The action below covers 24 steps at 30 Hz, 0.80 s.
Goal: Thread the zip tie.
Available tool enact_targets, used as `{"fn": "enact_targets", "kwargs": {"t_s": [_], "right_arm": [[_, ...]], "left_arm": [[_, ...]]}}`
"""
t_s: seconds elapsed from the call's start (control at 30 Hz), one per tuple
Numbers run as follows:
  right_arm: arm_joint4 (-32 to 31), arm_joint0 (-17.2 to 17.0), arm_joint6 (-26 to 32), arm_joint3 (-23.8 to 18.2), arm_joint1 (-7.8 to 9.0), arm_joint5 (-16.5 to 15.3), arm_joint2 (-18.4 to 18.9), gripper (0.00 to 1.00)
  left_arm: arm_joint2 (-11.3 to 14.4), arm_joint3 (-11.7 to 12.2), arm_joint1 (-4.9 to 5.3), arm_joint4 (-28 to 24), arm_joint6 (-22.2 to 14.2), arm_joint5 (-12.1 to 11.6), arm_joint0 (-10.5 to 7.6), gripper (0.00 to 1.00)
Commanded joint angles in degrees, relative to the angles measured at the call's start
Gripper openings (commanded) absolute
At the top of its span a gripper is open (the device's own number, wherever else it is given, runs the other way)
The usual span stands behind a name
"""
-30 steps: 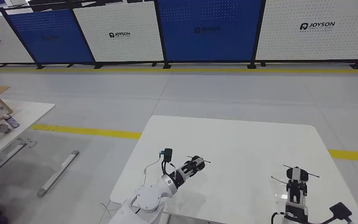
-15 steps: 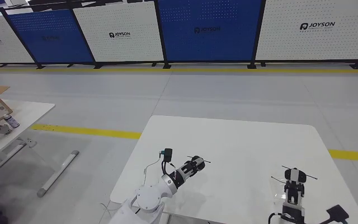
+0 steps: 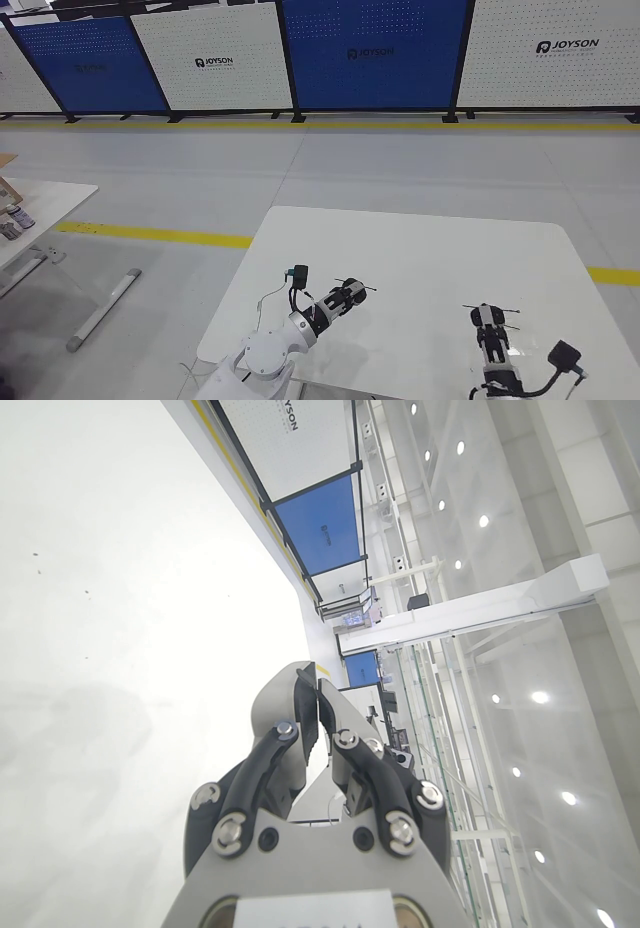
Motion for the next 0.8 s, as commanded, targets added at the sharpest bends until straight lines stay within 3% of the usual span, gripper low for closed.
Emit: {"fn": "enact_targets", "kwargs": {"t_s": [0.0,0.27,0.33,0.5,0.6,0.77], "right_arm": [[0.0,0.0,-1.0,0.0,0.00,-0.1,0.0,0.00],[0.6,0.1,0.0,-0.1,-0.09,-0.2,0.2,0.00],[4.1,0.1,5.1,-0.7,0.00,0.3,0.9,0.00],[14.0,2.9,28.3,-2.8,1.40,8.0,9.1,0.00],[9.9,4.0,37.1,-3.9,2.23,11.2,11.8,0.00],[6.3,4.2,37.8,-4.5,2.25,12.6,11.6,0.00]], "left_arm": [[0.0,0.0,0.00,0.0,0.0,0.0,0.00,0.00],[0.0,0.0,0.00,0.0,0.0,0.0,0.00,0.00],[0.0,0.0,0.00,0.0,0.0,0.0,0.00,0.00],[0.0,0.0,0.00,0.0,0.0,0.0,0.00,0.00],[0.0,0.0,0.00,0.0,0.0,0.0,0.00,0.00],[0.0,0.0,0.00,0.0,0.0,0.0,0.00,0.00]]}}
